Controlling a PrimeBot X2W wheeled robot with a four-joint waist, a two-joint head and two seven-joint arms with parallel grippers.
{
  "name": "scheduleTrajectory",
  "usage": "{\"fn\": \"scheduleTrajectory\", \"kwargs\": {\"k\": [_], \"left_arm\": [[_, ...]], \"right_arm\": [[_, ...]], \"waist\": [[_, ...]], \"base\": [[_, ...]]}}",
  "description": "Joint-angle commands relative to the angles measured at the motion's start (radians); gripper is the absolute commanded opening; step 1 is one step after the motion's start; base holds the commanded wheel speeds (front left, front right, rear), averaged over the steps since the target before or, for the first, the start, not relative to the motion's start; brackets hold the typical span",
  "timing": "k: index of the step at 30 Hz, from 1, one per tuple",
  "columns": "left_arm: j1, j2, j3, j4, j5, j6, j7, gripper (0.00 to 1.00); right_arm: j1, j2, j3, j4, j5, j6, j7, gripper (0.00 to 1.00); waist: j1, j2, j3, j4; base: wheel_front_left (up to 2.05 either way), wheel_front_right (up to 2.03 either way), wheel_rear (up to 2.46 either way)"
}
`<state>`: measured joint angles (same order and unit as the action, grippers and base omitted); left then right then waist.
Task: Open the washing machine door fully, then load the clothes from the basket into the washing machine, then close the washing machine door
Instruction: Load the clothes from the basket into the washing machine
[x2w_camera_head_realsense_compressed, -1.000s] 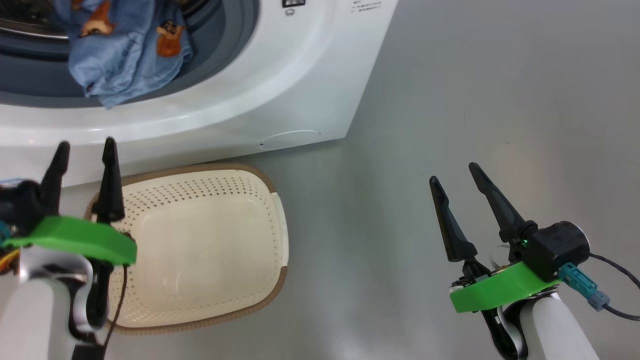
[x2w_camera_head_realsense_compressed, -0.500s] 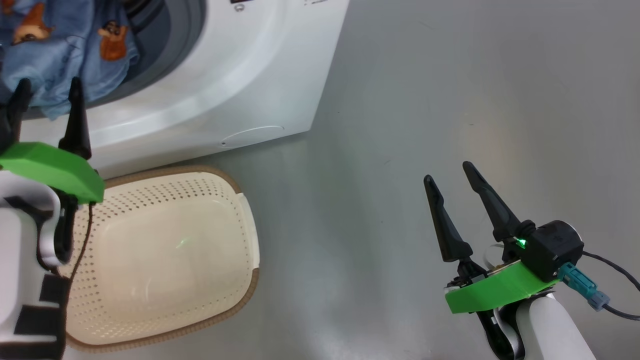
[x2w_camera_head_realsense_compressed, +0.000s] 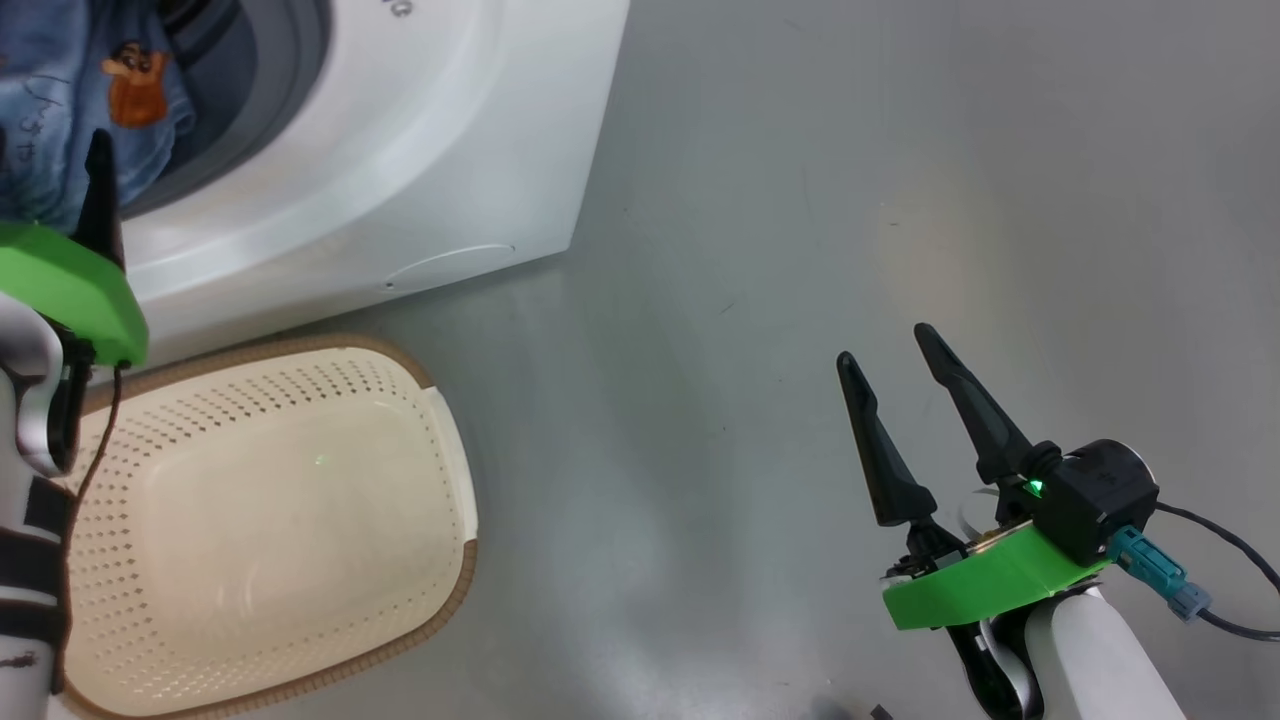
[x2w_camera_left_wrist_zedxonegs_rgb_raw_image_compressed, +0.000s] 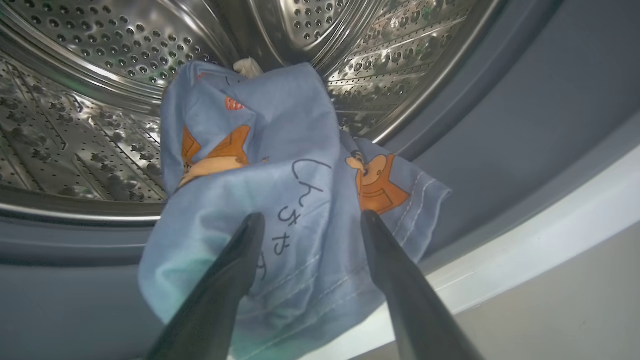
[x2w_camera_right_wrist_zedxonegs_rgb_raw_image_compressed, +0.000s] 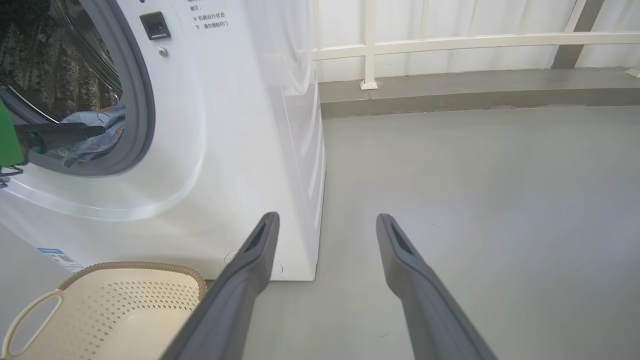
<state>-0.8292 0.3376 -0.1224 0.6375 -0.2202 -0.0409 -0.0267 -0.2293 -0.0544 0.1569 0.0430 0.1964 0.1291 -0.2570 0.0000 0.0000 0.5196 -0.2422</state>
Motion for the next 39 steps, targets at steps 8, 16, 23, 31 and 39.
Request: {"fn": "scheduleTrajectory", "kwargs": {"k": [8,16,23,31,39], "left_arm": [[-0.084,0.080,-0.024,0.111,0.052,-0.008,-0.008,1.00],[-0.160,0.086,-0.066,0.230,0.086,-0.001,-0.009,1.00],[-0.215,0.082,-0.112,0.321,0.119,0.004,-0.021,0.60],[-0.252,0.072,-0.125,0.398,0.113,0.003,-0.072,0.00],[-0.313,0.076,-0.050,0.399,0.043,0.056,-0.201,0.00]], "right_arm": [[0.000,0.004,0.036,-0.030,0.006,0.002,-0.005,1.00],[0.007,0.004,0.046,-0.028,0.002,0.002,-0.005,1.00],[0.015,0.004,0.050,-0.025,-0.002,0.002,-0.005,1.00],[0.029,0.004,0.045,-0.027,0.003,0.002,-0.005,1.00],[0.036,0.004,0.067,-0.029,0.014,0.002,-0.005,1.00]], "waist": [[0.0000,0.0000,0.013,-0.024],[0.0000,0.0000,0.013,-0.039],[0.0000,0.0000,0.006,-0.052],[0.0000,0.0000,-0.004,-0.060],[0.0000,0.0000,-0.006,-0.070]], "base": [[0.00,0.00,0.00],[0.00,0.00,0.00],[0.00,0.00,0.00],[0.00,0.00,0.00],[0.00,0.00,0.00]]}}
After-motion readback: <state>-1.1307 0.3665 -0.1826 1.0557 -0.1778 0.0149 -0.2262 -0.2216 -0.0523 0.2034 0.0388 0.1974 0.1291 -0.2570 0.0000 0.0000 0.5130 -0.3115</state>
